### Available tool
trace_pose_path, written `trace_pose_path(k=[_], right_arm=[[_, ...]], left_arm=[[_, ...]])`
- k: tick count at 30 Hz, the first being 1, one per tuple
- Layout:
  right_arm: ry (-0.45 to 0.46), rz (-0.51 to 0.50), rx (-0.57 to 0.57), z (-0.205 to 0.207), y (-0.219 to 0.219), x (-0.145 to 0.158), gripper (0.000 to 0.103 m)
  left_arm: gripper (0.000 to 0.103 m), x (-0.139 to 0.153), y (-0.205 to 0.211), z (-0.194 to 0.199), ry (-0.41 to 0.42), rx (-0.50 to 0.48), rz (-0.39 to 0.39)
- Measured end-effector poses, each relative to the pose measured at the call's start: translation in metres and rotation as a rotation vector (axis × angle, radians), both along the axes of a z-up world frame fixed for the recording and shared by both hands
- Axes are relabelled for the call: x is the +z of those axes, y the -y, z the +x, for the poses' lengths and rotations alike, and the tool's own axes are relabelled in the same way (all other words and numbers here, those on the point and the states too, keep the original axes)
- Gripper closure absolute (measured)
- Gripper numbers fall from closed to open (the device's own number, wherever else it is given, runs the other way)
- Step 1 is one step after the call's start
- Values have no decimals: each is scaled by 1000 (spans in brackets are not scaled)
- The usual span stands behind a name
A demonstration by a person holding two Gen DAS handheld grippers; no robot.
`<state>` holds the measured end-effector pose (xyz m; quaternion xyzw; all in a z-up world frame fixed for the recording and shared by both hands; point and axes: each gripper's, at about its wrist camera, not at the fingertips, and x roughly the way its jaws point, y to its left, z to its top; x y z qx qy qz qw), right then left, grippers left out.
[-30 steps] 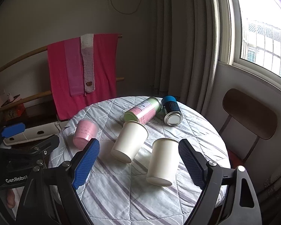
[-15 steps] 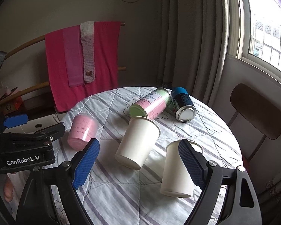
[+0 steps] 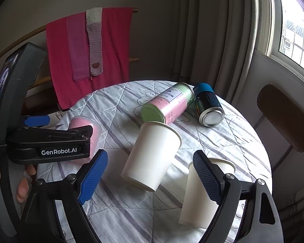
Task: Flip cup upright
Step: 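Close the left gripper around the pink cup's body, then rotate the pink cup upright with the left gripper and set it down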
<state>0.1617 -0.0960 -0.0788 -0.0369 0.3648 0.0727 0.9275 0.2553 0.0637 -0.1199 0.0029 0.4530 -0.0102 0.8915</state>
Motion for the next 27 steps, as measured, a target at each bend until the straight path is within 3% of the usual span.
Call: trace_pose_path(k=[6, 9, 27], right_arm=[[-19, 19, 20, 7, -2, -4, 16], [-26, 26, 42, 8, -5, -6, 16], [-45, 3, 171, -11, -41, -14, 15]], left_arm=[[17, -15, 4, 17, -50, -15, 10], [29, -21, 2, 20, -65, -18, -7], [30, -12, -8, -10, -20, -43, -64]])
